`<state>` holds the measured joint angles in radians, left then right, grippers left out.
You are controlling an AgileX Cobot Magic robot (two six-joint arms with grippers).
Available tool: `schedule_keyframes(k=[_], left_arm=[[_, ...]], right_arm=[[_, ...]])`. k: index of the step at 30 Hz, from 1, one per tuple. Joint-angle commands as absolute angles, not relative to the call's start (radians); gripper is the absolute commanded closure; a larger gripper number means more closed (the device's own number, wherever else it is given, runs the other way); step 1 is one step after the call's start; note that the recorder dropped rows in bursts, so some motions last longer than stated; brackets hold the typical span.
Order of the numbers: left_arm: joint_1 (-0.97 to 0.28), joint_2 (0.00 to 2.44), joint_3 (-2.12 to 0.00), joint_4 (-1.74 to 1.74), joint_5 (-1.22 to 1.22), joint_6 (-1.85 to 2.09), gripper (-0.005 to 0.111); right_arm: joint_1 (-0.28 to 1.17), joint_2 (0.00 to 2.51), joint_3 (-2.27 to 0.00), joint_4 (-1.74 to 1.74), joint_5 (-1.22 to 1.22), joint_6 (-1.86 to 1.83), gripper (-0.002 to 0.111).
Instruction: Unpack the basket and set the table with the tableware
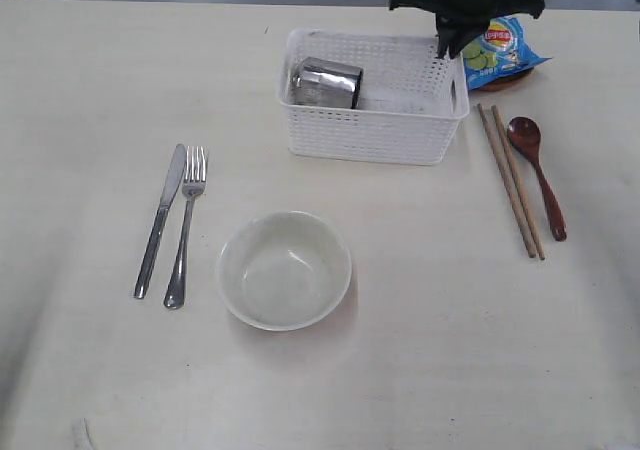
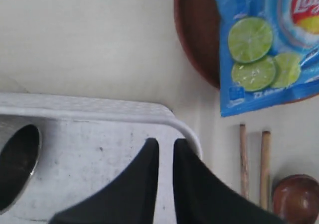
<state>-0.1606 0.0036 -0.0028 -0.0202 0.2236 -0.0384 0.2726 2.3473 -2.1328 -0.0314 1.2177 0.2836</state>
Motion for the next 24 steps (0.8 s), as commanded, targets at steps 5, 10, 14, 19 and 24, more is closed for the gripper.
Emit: schedule_keyframes(k=[5,10,14,19,24], left_arm=[[-0.162,0.000,0.000,-0.032,0.213,-0.038,0.107],[-0.162,0.000,0.000,-0.032,0.213,-0.038,0.107],[-0.162,0.000,0.000,-0.032,0.213,-0.038,0.107],[-0.162,0.000,0.000,-0.032,0.213,-0.038,0.107],[-0.162,0.000,0.000,-0.032,0.213,-0.038,0.107]], right_arm=[[0.308,2.343,-2.220,0.225,1.221,0.211,0.080],[0.324,2.358,-2.220,0.259,1.221,0.221,0.061],[0.322,2.385,-2.218,0.299,1.221,0.238,0.060],[0.320,2.418,-2.216,0.329,1.221,0.238,0.060],[0.320,2.454,-2.214,0.360,1.221,0.236,0.060]])
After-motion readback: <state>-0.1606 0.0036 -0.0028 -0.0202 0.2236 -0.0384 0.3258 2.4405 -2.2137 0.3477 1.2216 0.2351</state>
